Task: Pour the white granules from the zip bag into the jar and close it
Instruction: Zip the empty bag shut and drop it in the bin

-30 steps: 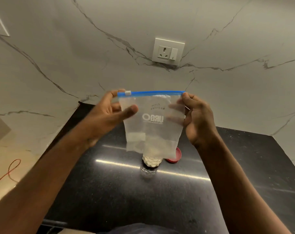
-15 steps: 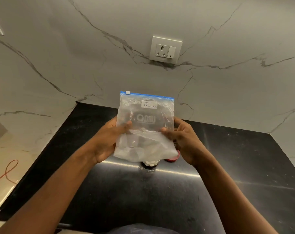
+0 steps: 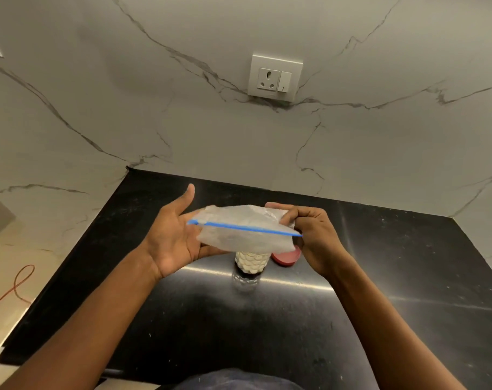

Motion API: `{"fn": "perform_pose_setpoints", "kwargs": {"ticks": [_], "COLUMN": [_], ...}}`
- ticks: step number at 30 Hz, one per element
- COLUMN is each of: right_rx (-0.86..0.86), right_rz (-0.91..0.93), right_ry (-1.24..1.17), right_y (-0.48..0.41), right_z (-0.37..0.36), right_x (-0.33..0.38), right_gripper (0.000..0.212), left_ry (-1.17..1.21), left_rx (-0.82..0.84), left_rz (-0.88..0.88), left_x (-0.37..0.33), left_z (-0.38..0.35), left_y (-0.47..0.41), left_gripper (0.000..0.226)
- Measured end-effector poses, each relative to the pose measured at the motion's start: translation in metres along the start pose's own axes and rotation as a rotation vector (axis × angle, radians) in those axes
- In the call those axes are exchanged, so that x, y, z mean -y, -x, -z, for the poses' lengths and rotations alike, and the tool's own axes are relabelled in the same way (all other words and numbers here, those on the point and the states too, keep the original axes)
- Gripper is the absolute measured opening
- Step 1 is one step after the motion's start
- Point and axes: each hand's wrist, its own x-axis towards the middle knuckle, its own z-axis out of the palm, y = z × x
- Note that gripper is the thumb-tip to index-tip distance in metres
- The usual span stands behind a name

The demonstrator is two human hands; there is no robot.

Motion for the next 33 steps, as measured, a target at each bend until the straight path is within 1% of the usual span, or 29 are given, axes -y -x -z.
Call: {"fn": "perform_pose_setpoints", "kwargs": {"ticks": [1, 3, 5, 7, 8, 9, 10, 11, 12, 13, 15, 16, 22, 25, 29, 31, 33], "right_rx": [0.004, 0.005, -0.013, -0.048, -0.061, -0.053, -0.017, 0.034, 0.088, 0.132, 0.162, 0.157, 0.064, 0.004, -0.068, -0.059, -0.053], "right_rz": [0.006, 0.014, 0.012, -0.028, -0.069, -0.128, -0.188, -0.238, -0.270, -0.281, -0.259, -0.253, -0.306, -0.367, -0.418, -0.384, -0.316], "right_ry": [0.047, 0.117, 0.115, -0.011, -0.122, -0.229, -0.305, -0.331, -0.308, -0.247, -0.116, -0.096, -0.209, -0.309, -0.394, -0.306, -0.131], "right_y": [0.000, -0.001, -0.001, -0.001, -0.001, 0.000, 0.003, 0.005, 0.006, 0.008, 0.009, 0.009, 0.006, 0.005, 0.004, 0.004, 0.003], "right_z": [0.001, 0.001, 0.001, 0.003, 0.005, 0.006, 0.009, 0.010, 0.009, 0.008, 0.005, 0.005, 0.003, -0.002, -0.007, -0.006, -0.004], "right_x": [-0.001, -0.004, -0.006, -0.008, -0.010, -0.012, -0.014, -0.015, -0.016, -0.017, -0.018, -0.018, -0.019, -0.022, -0.026, -0.025, -0.021], "right_gripper": [0.059, 0.059, 0.054, 0.045, 0.036, 0.033, 0.043, 0.056, 0.066, 0.069, 0.059, 0.054, 0.037, 0.035, 0.032, 0.029, 0.027], "left_ry": [-0.035, -0.113, -0.161, -0.193, -0.215, -0.241, -0.266, -0.290, -0.311, -0.330, -0.360, -0.370, -0.358, -0.350, -0.346, -0.368, -0.366], "left_rx": [0.013, -0.013, -0.091, -0.109, -0.118, -0.135, -0.154, -0.168, -0.170, -0.165, -0.156, -0.158, -0.154, -0.161, -0.176, -0.171, -0.147], "left_rz": [0.020, 0.010, -0.002, -0.010, -0.029, -0.053, -0.078, -0.097, -0.108, -0.116, -0.137, -0.143, -0.114, -0.130, -0.134, -0.130, -0.124], "left_x": [0.002, 0.004, 0.004, 0.003, 0.003, 0.002, 0.002, 0.003, 0.004, 0.005, 0.006, 0.006, 0.006, 0.007, 0.008, 0.010, 0.012], "left_z": [0.000, -0.005, -0.009, -0.011, -0.012, -0.013, -0.014, -0.015, -0.016, -0.018, -0.018, -0.018, -0.016, -0.014, -0.012, -0.012, -0.012], "left_y": [-0.001, -0.002, -0.004, -0.007, -0.009, -0.010, -0.012, -0.013, -0.013, -0.014, -0.014, -0.014, -0.012, -0.012, -0.015, -0.015, -0.014], "left_gripper": [0.072, 0.060, 0.053, 0.047, 0.045, 0.045, 0.045, 0.045, 0.044, 0.044, 0.044, 0.045, 0.048, 0.054, 0.047, 0.047, 0.052]}}
